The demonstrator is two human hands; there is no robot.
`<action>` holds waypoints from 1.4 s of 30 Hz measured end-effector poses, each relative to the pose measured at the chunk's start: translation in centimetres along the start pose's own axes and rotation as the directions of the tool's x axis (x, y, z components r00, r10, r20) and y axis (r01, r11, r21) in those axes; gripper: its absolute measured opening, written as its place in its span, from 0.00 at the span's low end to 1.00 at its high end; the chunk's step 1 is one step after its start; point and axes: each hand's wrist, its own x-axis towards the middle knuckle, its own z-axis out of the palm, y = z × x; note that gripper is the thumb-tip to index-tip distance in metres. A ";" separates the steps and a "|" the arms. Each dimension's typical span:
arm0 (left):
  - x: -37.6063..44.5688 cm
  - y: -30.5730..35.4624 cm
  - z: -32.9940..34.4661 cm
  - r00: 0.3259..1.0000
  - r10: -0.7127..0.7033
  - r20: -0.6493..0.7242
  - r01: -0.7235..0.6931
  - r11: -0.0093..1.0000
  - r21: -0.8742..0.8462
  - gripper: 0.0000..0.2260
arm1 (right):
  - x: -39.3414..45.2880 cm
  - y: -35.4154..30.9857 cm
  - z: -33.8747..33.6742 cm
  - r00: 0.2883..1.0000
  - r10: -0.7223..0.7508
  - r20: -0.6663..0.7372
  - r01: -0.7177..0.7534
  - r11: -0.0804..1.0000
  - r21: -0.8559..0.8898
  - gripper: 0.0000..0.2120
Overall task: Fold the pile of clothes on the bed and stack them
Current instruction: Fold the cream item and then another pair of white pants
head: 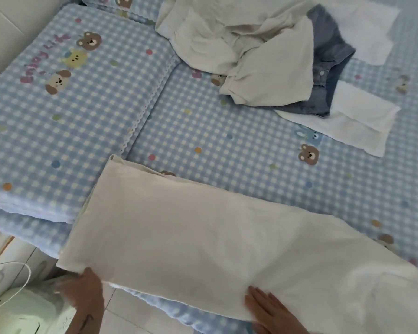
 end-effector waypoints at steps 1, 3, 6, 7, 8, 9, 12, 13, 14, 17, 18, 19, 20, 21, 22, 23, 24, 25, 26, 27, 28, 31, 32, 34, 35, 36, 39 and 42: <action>-0.9 0.1 0.7 0.991 0.131 0.001 -0.129 0.979 0.158 0.20 | -1.1 1.8 -0.1 0.998 0.051 0.031 -0.050 0.998 -0.049 0.24; -4.6 0.8 2.6 0.894 0.447 0.019 -0.425 0.837 0.343 0.29 | -1.2 4.0 -1.8 0.978 0.205 0.047 -0.206 0.979 0.002 0.24; -11.8 1.0 7.0 0.675 0.676 0.295 -0.737 0.599 0.312 0.29 | -3.2 8.6 -2.9 0.889 0.456 0.026 -0.455 0.889 -0.046 0.26; -14.0 0.0 8.5 0.524 0.731 0.436 -0.852 0.450 0.269 0.27 | -4.7 10.3 -2.8 0.859 0.511 0.042 -0.506 0.858 -0.085 0.27; -16.7 -0.9 9.9 0.351 0.749 0.561 -0.936 0.276 0.217 0.25 | -6.6 12.0 -2.5 0.837 0.541 0.081 -0.531 0.839 -0.116 0.28; -18.5 -1.8 11.0 0.194 0.729 0.657 -0.981 0.123 0.153 0.24 | -8.6 13.5 -2.1 0.829 0.545 0.125 -0.530 0.837 -0.139 0.30; -22.0 -3.5 13.1 0.077 0.663 0.744 -0.997 0.044 0.064 0.24 | -13.6 16.4 -1.2 0.835 0.522 0.174 -0.505 0.852 -0.134 0.30; -23.1 -3.7 13.7 0.064 0.658 0.750 -0.998 0.041 0.050 0.24 | -15.0 17.4 -1.5 0.840 0.517 0.167 -0.504 0.856 -0.113 0.28; -24.2 -3.5 14.4 0.029 0.651 0.758 -0.999 0.007 0.033 0.25 | -16.0 18.2 -1.8 0.839 0.529 0.124 -0.522 0.848 -0.086 0.27; -29.3 -2.2 17.5 -0.172 0.558 0.812 -0.983 -0.156 -0.100 0.24 | -18.6 21.5 -3.5 0.596 0.797 -0.100 -0.788 0.604 0.119 0.29; -31.9 -1.8 19.1 -0.234 0.521 0.821 -0.967 -0.210 -0.142 0.24 | -19.9 23.0 -4.0 0.454 0.883 -0.120 -0.865 0.469 0.179 0.32; -34.5 -1.5 20.7 -0.279 0.478 0.833 -0.952 -0.249 -0.176 0.25 | -21.1 24.4 -4.2 0.342 0.932 -0.115 -0.906 0.360 0.221 0.35; -37.0 -1.0 22.2 -0.315 0.444 0.839 -0.937 -0.284 -0.202 0.25 | -22.0 25.8 -4.2 0.278 0.955 -0.098 -0.929 0.294 0.226 0.35; -39.7 -0.7 24.2 -0.370 0.412 0.833 -0.913 -0.326 -0.244 0.24 | -23.1 27.0 -4.1 0.224 0.973 -0.059 -0.949 0.232 0.214 0.32; -42.3 -0.4 26.2 -0.412 0.388 0.825 -0.888 -0.374 -0.267 0.19 | -23.9 28.1 -3.8 0.188 0.982 -0.016 -0.961 0.187 0.204 0.28; -44.9 -0.2 28.4 -0.429 0.371 0.824 -0.873 -0.406 -0.271 0.17 | -24.5 28.9 -3.4 0.163 0.986 0.024 -0.959 0.152 0.241 0.27; -47.3 0.4 30.3 -0.434 0.339 0.834 -0.863 -0.423 -0.277 0.21 | -24.9 29.6 -3.1 0.142 0.989 0.051 -0.942 0.119 0.313 0.28; -49.1 0.9 32.0 -0.444 0.310 0.841 -0.853 -0.433 -0.291 0.25 | -25.0 30.0 -3.0 0.124 0.991 0.055 -0.920 0.095 0.380 0.27; -50.8 1.3 33.5 -0.449 0.281 0.848 -0.847 -0.436 -0.304 0.26 | -25.5 30.5 -2.9 0.117 0.993 0.025 -0.896 0.095 0.433 0.25; -52.0 1.4 34.9 -0.446 0.244 0.861 -0.841 -0.443 -0.310 0.25 | -26.0 30.9 -3.2 0.113 0.993 -0.022 -0.866 0.109 0.487 0.21; -52.9 1.4 36.2 -0.436 0.201 0.877 -0.835 -0.454 -0.311 0.24 | -26.7 31.4 -3.5 0.094 0.993 -0.072 -0.823 0.118 0.555 0.16; -53.6 1.0 38.7 -0.445 0.124 0.887 -0.809 -0.481 -0.339 0.18 | -28.7 32.8 -4.5 0.031 0.994 -0.109 -0.707 0.099 0.700 0.03; -53.7 0.9 39.0 -0.439 0.101 0.893 -0.808 -0.479 -0.343 0.17 | -29.1 33.0 -4.4 0.060 0.996 -0.069 -0.705 0.091 0.703 0.03; -53.9 0.7 39.4 -0.434 0.066 0.899 -0.799 -0.489 -0.350 0.17 | -29.0 32.8 -3.4 0.159 0.987 0.037 -0.725 0.091 0.683 0.02; -53.9 0.6 39.5 -0.437 0.055 0.898 -0.789 -0.503 -0.353 0.17 | -28.6 32.3 -2.7 0.194 0.979 0.069 -0.742 0.100 0.663 0.03; -54.2 0.4 39.7 -0.443 0.047 0.895 -0.783 -0.507 -0.361 0.17 | -28.3 31.9 -2.1 0.203 0.975 0.086 -0.760 0.101 0.642 0.06; -56.5 -0.1 40.7 -0.396 0.002 0.918 -0.847 -0.387 -0.365 0.20 | -27.7 31.2 -1.0 0.173 0.976 0.132 -0.767 0.049 0.639 0.16; -59.6 -0.9 42.0 -0.278 -0.152 0.948 -0.910 -0.273 -0.311 0.18 | -27.8 30.9 -0.6 0.192 0.956 0.222 -0.691 -0.029 0.722 0.24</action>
